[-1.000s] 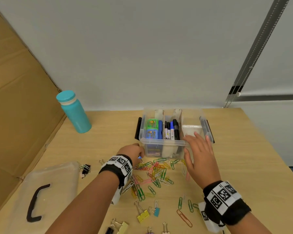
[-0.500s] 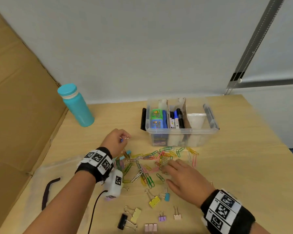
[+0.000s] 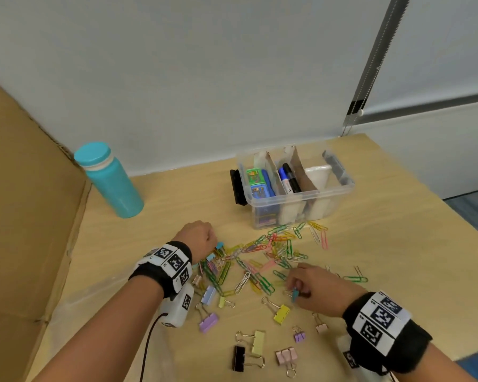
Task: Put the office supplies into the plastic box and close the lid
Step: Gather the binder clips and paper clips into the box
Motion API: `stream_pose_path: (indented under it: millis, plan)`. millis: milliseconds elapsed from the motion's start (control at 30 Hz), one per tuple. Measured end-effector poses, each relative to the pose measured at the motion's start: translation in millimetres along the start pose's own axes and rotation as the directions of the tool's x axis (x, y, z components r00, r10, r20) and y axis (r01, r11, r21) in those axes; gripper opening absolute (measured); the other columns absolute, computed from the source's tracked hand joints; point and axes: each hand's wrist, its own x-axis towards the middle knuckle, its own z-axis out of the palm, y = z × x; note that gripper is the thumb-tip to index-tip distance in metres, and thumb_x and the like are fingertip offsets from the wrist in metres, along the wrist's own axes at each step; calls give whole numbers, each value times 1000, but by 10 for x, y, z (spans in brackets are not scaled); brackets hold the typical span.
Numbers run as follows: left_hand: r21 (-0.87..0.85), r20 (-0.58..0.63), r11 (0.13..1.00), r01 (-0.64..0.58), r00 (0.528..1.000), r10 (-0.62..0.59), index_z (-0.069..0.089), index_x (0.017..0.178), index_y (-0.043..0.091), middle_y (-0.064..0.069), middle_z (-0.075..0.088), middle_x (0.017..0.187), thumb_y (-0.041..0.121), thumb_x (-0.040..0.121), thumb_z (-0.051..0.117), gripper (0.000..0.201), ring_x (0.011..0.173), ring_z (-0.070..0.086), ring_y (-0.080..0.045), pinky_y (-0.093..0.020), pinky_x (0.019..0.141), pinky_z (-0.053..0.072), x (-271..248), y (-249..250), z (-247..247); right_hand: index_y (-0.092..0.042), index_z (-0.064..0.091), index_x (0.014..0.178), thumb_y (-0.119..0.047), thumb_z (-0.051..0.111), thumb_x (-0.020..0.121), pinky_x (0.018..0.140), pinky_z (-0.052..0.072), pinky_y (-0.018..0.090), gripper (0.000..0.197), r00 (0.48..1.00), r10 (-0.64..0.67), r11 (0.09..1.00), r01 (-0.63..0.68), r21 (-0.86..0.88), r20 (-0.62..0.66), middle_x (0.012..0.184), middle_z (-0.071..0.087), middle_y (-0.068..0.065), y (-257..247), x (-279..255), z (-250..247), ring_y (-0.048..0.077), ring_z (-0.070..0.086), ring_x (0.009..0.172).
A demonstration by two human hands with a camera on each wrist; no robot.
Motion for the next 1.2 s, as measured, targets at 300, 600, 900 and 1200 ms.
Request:
stream_pose_path:
  millis: [300, 600, 900, 1200]
  plan:
    - [126, 174, 986, -107, 981, 84, 51, 109, 21, -6, 62, 105, 19, 88, 58, 22, 93, 58, -25, -33, 79, 46, 135, 65, 48, -26, 52, 97, -17, 66, 80, 69, 43, 20, 24, 986, 136, 990, -137, -4, -100, 91, 48, -9, -123, -12, 139, 11, 53, 80]
    - [163, 241, 951, -262, 945, 219, 50, 120, 31, -5, 54, 112, 5, 88, 46, 41, 100, 56, -25, -35, 81, 46, 116, 162, 6, -4, 54, 79, -13, 45, 69, 56, 45, 29, 17, 968, 252, 283, -61, 957, -13, 78, 49, 10, -56, -168, 33, 21, 53, 62]
    - [157, 157, 976, -151, 979, 127, 55, 111, 20, 0, 56, 102, 24, 87, 61, 24, 89, 53, -18, -29, 74, 44, 54, 194, -38, -19, 50, 98, -46, 66, 79, 66, 43, 28, 37, 988, 137, 981, -146, 128, 73, 88, 58, -4, -291, -55, 147, 12, 53, 74]
    - [-345, -85, 939, 16, 995, -48, 48, 99, 19, 4, 43, 63, 24, 90, 55, 12, 54, 39, -12, -26, 52, 32, -263, 28, -58, -16, 38, 107, -43, 53, 88, 60, 36, 29, 36, 966, 48, 998, -34, -60, 256, 82, 47, -2, -295, -5, 86, 17, 46, 74]
